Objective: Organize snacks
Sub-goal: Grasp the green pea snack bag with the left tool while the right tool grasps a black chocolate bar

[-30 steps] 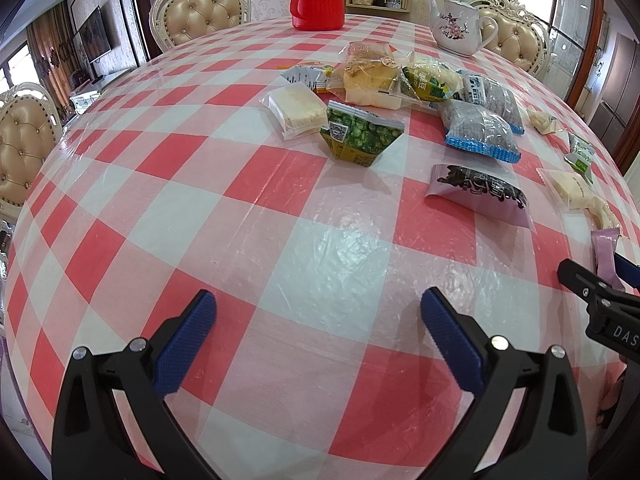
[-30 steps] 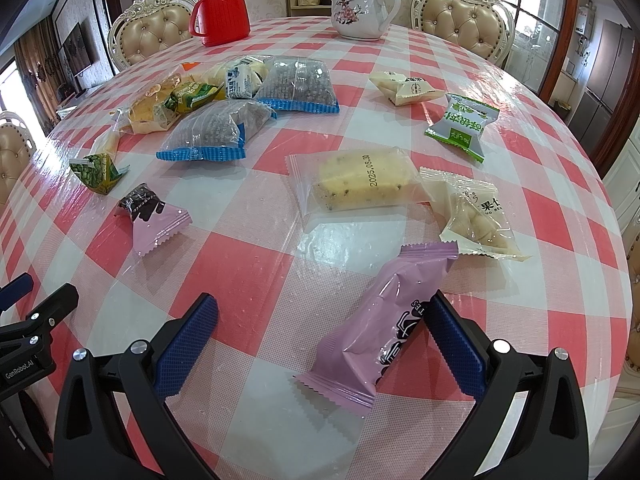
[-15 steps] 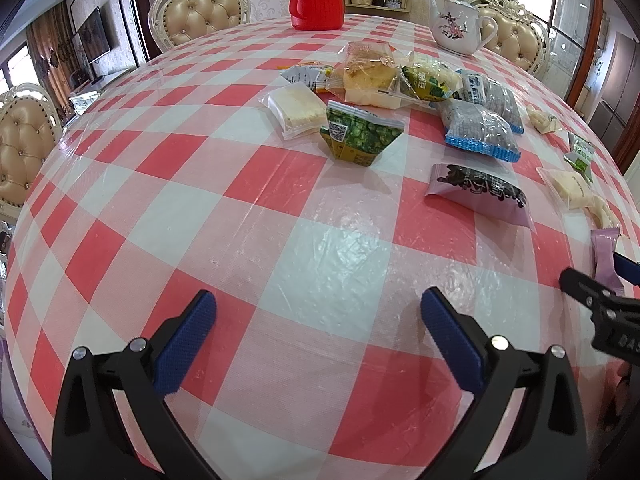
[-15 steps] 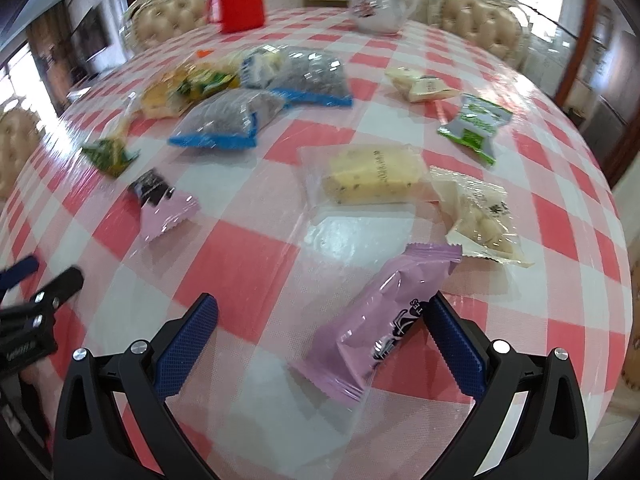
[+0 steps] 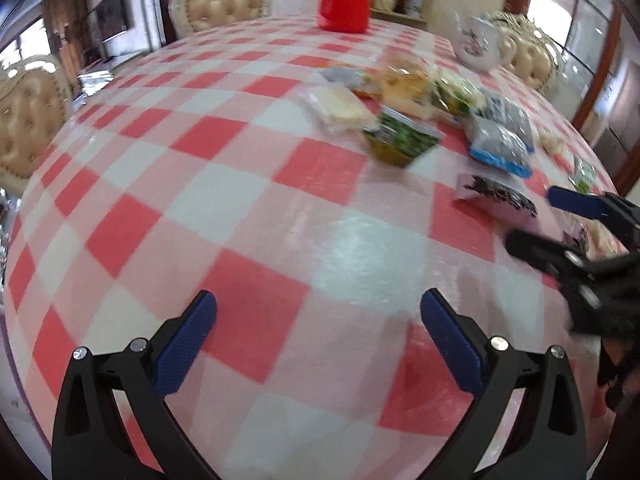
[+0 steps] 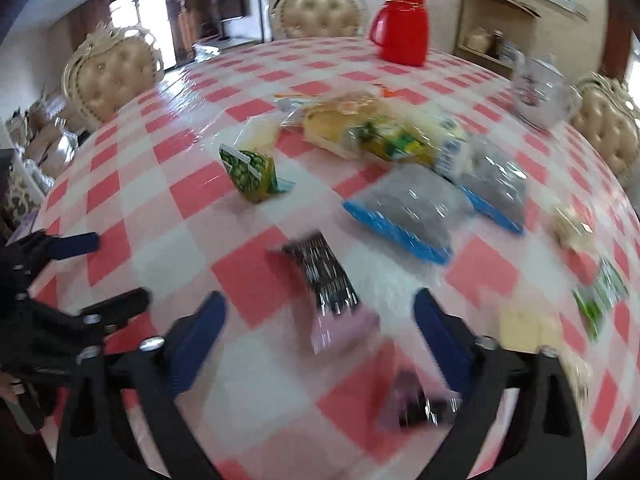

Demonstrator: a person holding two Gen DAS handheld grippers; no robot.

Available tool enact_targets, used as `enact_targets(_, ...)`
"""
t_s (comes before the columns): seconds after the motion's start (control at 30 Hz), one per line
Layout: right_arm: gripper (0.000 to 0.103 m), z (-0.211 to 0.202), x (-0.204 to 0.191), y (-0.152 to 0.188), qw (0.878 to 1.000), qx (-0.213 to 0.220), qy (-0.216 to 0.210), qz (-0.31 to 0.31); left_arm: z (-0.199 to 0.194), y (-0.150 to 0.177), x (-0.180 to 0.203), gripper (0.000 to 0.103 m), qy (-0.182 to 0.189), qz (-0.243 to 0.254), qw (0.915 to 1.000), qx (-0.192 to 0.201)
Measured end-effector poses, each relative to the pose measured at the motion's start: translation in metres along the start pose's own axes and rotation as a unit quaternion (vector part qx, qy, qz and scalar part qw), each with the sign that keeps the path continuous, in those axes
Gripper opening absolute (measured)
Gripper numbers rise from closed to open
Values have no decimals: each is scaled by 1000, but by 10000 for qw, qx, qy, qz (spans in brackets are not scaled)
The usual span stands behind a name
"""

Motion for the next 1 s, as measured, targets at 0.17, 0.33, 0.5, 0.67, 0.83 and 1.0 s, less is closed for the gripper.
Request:
enact_targets(0.17, 61, 14, -6, 4, 9995, -180, -239, -140, -12, -8, -16, 102, -21, -226, 9995, 223)
enact_targets(0.33, 28, -2, 3, 9, 9994, 100, -336, -74, -16, -30, -5, 102, 169, -302, 9987, 376)
enact_targets(0.5, 0, -55, 29, 33, 9957, 686, -431, 458, -3, -53, 27, 102, 467, -244, 9979, 389)
enact_targets(0.67, 0, -77, 67, 65, 9909, 753, -364, 1057, 20, -70, 51, 102, 490, -342, 9978, 274)
enact_targets(0.83, 15, -81, 74, 77, 9921, 661, -389, 997, 37, -81, 58, 102, 354, -537, 9978, 174)
enact_targets(1.0, 81, -75, 42, 59, 9956, 632, -535, 437, 51, -92, 62, 102, 174, -793, 9966, 114)
Point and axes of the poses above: each gripper's, at about its wrist camera, not at the fingertips, and z roughly the way its jaws point, x to its right, y to its underside, the point moved 5 cm from there along z, roughly the way its jaws point, and after that the axes turned 6 degrees about z, right-handed, at the moved point
